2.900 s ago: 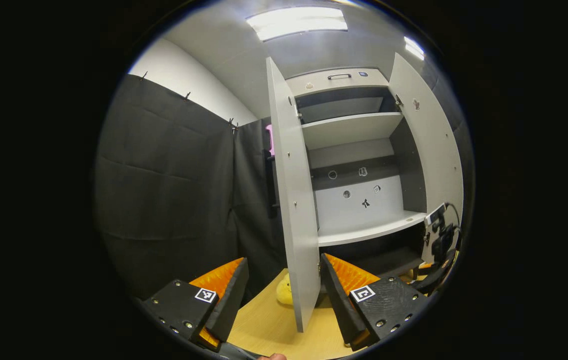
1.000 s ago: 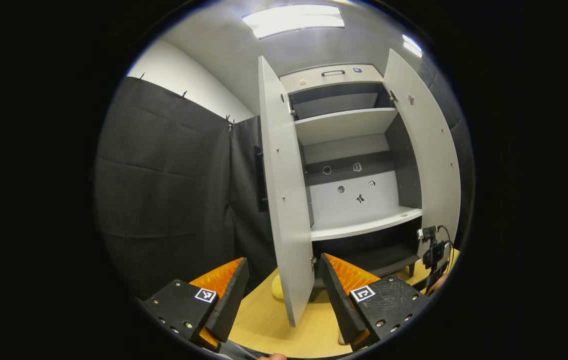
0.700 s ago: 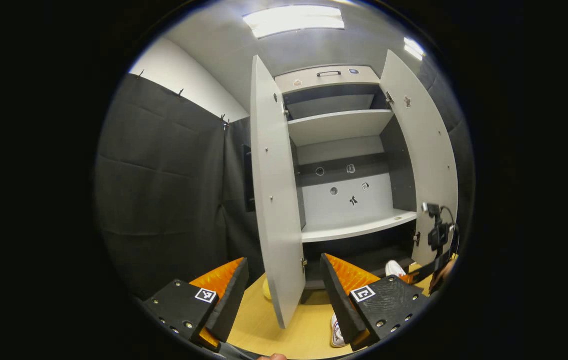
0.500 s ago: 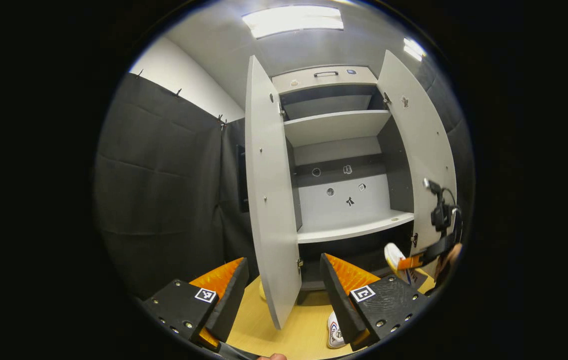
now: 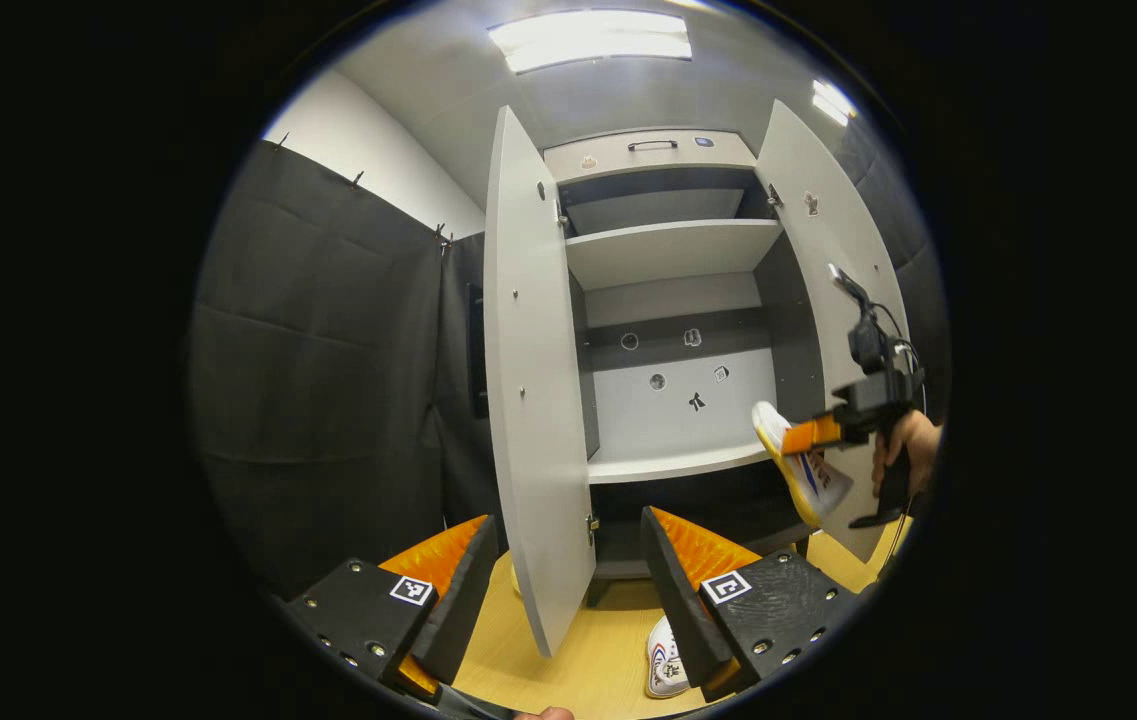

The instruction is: Grab one shoe with the right hand and put it into the shoe cabinet, grab the other shoe with the left hand and put it into the shoe cabinet; then close the right door with the right hand and the left door with the left hand.

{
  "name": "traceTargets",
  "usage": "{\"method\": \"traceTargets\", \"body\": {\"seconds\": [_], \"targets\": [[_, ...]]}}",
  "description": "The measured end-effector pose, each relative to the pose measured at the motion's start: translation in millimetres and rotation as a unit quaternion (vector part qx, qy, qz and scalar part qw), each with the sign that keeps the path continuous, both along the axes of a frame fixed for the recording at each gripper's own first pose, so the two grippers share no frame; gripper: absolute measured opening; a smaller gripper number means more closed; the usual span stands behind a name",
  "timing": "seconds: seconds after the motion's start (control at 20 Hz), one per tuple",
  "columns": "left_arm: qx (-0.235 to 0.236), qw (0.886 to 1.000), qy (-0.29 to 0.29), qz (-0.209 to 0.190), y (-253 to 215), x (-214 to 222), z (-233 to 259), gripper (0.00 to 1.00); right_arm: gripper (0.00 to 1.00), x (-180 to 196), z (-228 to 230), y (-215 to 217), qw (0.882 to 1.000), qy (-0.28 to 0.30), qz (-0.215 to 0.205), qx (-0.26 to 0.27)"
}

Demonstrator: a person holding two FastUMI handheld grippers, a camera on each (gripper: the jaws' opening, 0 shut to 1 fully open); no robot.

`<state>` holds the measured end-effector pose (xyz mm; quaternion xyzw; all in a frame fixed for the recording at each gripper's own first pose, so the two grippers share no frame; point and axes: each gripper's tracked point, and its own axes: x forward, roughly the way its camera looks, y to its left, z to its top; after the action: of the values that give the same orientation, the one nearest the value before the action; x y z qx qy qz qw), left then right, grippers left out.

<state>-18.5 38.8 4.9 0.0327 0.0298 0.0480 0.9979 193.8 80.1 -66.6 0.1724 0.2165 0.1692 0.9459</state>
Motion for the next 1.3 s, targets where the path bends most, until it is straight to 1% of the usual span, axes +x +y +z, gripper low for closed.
{"method": "traceTargets", "body": {"seconds": [0.25,0.35,0.45,0.55,0.75,0.9,1.0,1.05,1.1,1.15,1.2,1.25,1.3], "targets": [[-0.002,1.000,-0.005,0.008,2,1,1,0.78,0.00,62,28,-4,1.000,-0.014,-0.024,-0.001],[-0.002,1.000,-0.005,0.011,3,1,0,0.78,0.01,90,33,-8,0.999,-0.019,-0.040,-0.017],[-0.003,1.000,0.001,0.010,2,-1,-2,0.78,0.00,114,35,-9,0.998,-0.027,-0.051,-0.034],[-0.002,1.000,0.007,0.011,3,-1,-4,0.78,0.01,138,35,-7,0.997,-0.028,-0.060,-0.041],[0.002,1.000,0.011,0.015,3,-2,-6,0.78,0.02,178,23,-6,0.996,-0.006,-0.074,-0.056],[0.002,1.000,0.013,0.012,1,-1,-9,0.78,0.01,193,6,-8,0.993,0.016,-0.089,-0.069],[0.002,1.000,0.021,0.006,-2,2,-15,0.78,0.03,197,-5,-10,0.992,0.025,-0.095,-0.079],[0.001,1.000,0.026,0.002,-4,4,-18,0.78,0.11,195,-8,-10,0.992,0.024,-0.094,-0.081],[-0.001,1.000,0.031,-0.004,-7,5,-24,0.78,0.12,197,-4,-9,0.993,0.008,-0.094,-0.075],[-0.001,0.999,0.034,-0.011,-10,8,-26,0.78,0.29,194,8,-9,0.993,-0.011,-0.094,-0.065],[-0.001,0.999,0.038,-0.017,-13,8,-29,0.78,0.40,190,17,-12,0.993,-0.028,-0.098,-0.060],[-0.002,0.999,0.043,-0.023,-16,11,-32,0.78,0.70,187,24,-16,0.992,-0.042,-0.106,-0.061],[-0.005,0.998,0.048,-0.029,-19,13,-36,0.78,0.84,179,33,-21,0.990,-0.053,-0.112,-0.062]]}}
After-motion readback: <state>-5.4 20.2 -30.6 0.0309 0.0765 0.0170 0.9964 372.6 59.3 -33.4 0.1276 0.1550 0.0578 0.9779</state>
